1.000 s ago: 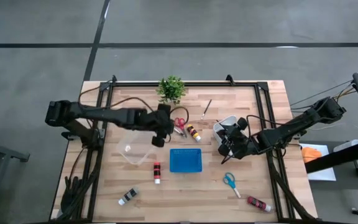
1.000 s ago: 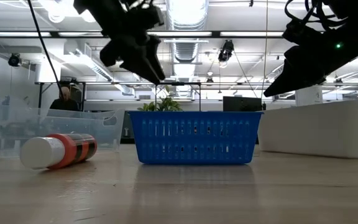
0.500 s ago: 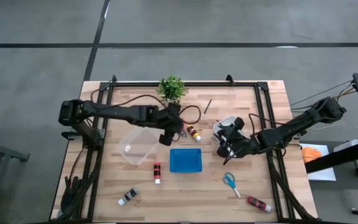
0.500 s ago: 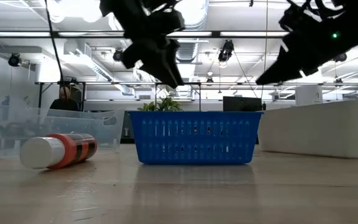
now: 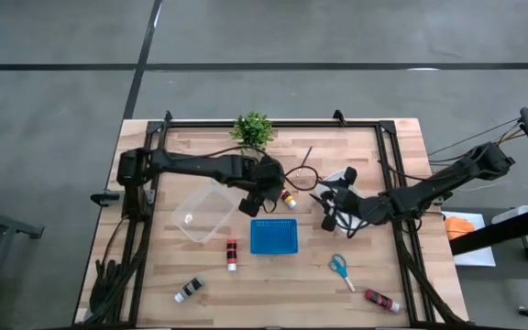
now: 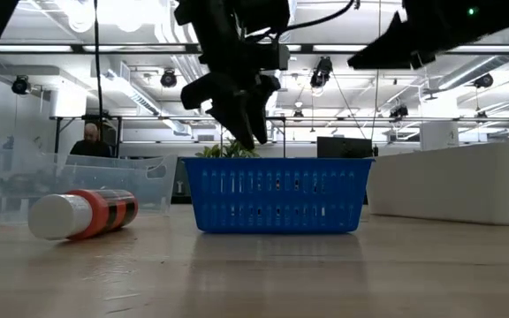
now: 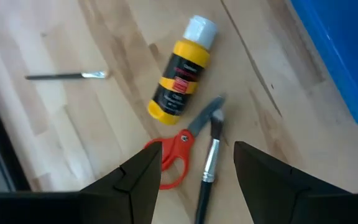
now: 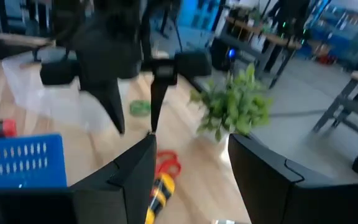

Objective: Pick & Place Paint Supplies
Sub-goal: Put the blush brush in the white bin

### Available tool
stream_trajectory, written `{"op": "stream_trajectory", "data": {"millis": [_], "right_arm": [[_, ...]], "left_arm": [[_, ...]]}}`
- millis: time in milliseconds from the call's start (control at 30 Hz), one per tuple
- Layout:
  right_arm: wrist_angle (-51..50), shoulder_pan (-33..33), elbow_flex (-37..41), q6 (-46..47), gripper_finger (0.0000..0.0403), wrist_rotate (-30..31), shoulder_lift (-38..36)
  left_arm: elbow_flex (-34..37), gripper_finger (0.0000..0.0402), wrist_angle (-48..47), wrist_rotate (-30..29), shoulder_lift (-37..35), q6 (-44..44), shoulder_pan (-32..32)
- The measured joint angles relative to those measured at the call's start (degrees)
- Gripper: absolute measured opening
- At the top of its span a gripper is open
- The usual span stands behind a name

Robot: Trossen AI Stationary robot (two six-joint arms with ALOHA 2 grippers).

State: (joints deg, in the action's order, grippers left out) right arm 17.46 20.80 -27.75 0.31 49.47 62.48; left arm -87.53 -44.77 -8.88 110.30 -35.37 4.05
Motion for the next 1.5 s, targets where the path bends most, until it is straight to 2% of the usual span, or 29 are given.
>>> {"op": "stream_trajectory", "data": {"millis": [67, 200, 500, 767, 933, 1233, 1367, 1500], "right_arm": [[0.95, -0.48, 0.0, -2.0, 0.0199, 0.02, -1.02], [1.5, -2.44, 0.0, -4.74, 0.0199, 0.11, -1.95], [1.62, -6.75, 0.11, -7.5, 0.0199, -2.7, -1.99], [1.67, -7.26, 0.17, -7.82, 0.0199, -3.5, -1.99], [1.74, -7.24, 0.19, -7.58, 0.0199, -3.52, -1.99], [1.73, -7.24, 0.38, -7.51, 0.0199, -3.52, -1.96], [1.61, -7.26, 0.59, -7.6, 0.0199, -3.52, -1.94], [1.63, -7.26, 0.64, -7.78, 0.0199, -3.52, -1.94]], "left_arm": [[0.12, 0.0207, -0.11, 0.36, -0.06, -0.05, 0.27], [1.73, 0.0205, 2.97, 5.69, 0.11, -2.19, 1.05], [10.4, 0.0204, 12.09, 9.95, 0.18, 0.48, 4.45], [17.09, 0.0203, 21.79, 10.22, 0.22, 0.63, 4.57], [17.62, 0.0203, 23.41, 11.45, 0.28, 0.65, 4.51], [16.65, 0.0202, 25.32, 13.59, 6.68, 0.0, 4.29], [16.74, 0.0175, 25.65, 13.2, 6.16, -0.42, 4.24], [16.94, 0.0123, 25.34, 13.11, 5.45, -0.44, 4.24]]}}
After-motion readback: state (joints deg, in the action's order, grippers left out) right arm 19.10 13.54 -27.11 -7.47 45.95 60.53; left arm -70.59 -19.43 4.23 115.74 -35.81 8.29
